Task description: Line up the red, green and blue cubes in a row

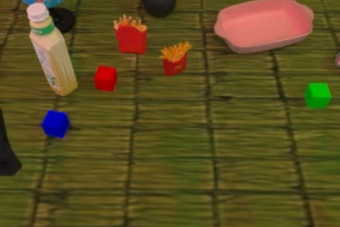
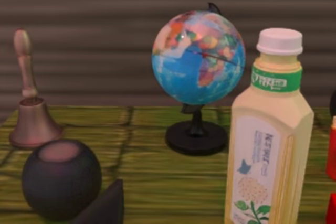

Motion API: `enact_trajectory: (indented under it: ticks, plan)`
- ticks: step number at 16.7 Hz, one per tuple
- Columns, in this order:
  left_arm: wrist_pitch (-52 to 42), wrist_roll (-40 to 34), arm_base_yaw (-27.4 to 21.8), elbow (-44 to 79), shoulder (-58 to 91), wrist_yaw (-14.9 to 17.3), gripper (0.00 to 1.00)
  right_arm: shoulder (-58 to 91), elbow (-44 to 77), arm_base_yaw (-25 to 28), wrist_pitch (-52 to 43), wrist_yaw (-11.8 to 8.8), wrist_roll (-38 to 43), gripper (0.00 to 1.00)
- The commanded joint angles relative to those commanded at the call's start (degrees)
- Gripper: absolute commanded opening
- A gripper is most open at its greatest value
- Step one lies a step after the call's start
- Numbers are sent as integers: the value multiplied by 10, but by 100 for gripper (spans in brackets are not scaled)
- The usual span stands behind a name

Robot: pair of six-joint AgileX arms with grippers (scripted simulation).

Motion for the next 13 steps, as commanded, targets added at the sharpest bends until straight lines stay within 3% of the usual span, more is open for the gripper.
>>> enact_trajectory:
  ticks: [6,13]
  plan:
    - [-37,0,-14,53,49,7,100,0,0,0,0,0,0,100]
    - [-251,0,-69,310,337,20,100,0,0,0,0,0,0,100]
